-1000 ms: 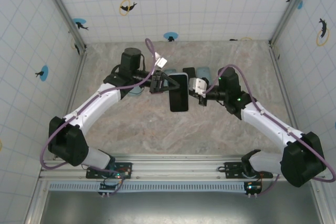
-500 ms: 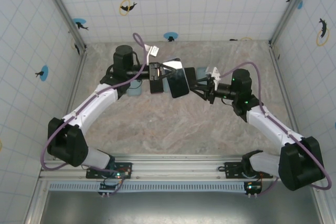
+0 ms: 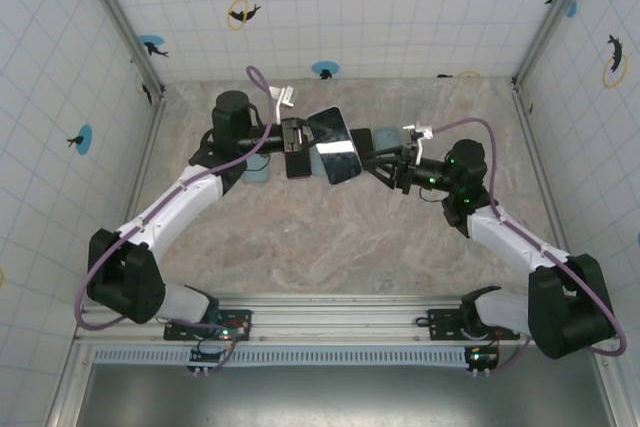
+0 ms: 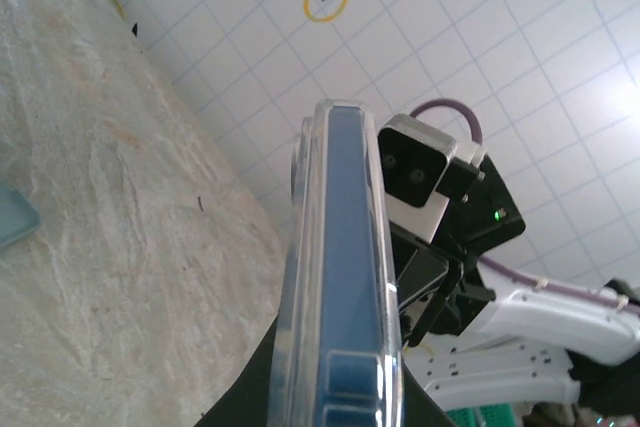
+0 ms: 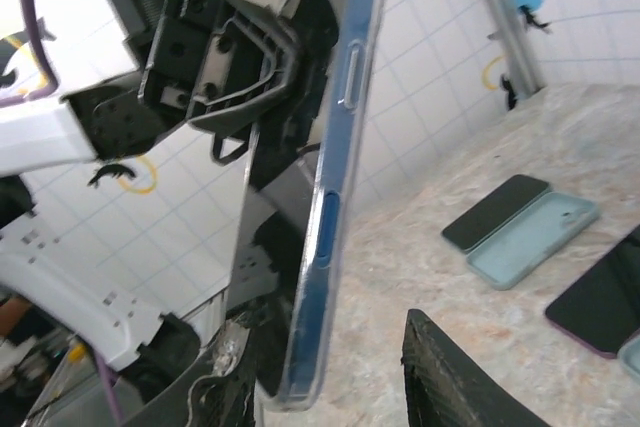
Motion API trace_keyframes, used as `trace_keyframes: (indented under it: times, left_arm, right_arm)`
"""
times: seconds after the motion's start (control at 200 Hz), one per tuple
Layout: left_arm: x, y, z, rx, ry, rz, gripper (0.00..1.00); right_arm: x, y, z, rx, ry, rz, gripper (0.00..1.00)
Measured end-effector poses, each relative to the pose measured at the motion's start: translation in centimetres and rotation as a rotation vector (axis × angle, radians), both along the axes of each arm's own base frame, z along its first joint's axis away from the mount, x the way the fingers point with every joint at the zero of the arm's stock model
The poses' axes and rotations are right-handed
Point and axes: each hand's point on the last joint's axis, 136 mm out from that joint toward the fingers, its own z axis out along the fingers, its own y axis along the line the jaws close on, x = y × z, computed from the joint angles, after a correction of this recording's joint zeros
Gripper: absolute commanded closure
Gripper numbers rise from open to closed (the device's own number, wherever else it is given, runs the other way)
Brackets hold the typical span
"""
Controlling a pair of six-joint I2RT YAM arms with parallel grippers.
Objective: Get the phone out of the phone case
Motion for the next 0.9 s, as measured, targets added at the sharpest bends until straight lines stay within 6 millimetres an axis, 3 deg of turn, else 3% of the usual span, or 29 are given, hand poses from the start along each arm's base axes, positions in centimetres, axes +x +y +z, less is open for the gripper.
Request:
trace_keyframes:
  times: [0.3,0.46,0.581,0.721,0.901]
  left_arm:
    - [-2.0,0.0,1.2,0.021,-0.181,-0.122,1.00]
    - [-2.6,0.1,1.0,0.028,-0.209,-0.157,1.00]
    - [-3.0,0.1,0.6,0.036,-0.213,-0.178,1.00]
    - [-3.2,0.2,0.3,0.045,-0.218,-0.186,1.00]
    - [-3.4,0.3,0.1,0.052,-0.210,-0.194,1.00]
  right_arm:
    - [-4.0,1.6,-3.0,-0.159,-0.252,0.236,0.59]
    - [-4.0,3.2,-2.4,-0.208,-0.382,0.332,0.69]
    - [-4.2,4.0,-3.1,-0.249,-0.425,0.394,0.77]
    - [-5.0,4.0,-4.7,-0.285,-0.415,0.449,0.79]
    - [-5.4,4.1,-5.4,-0.301,-0.417,0.480,0.83]
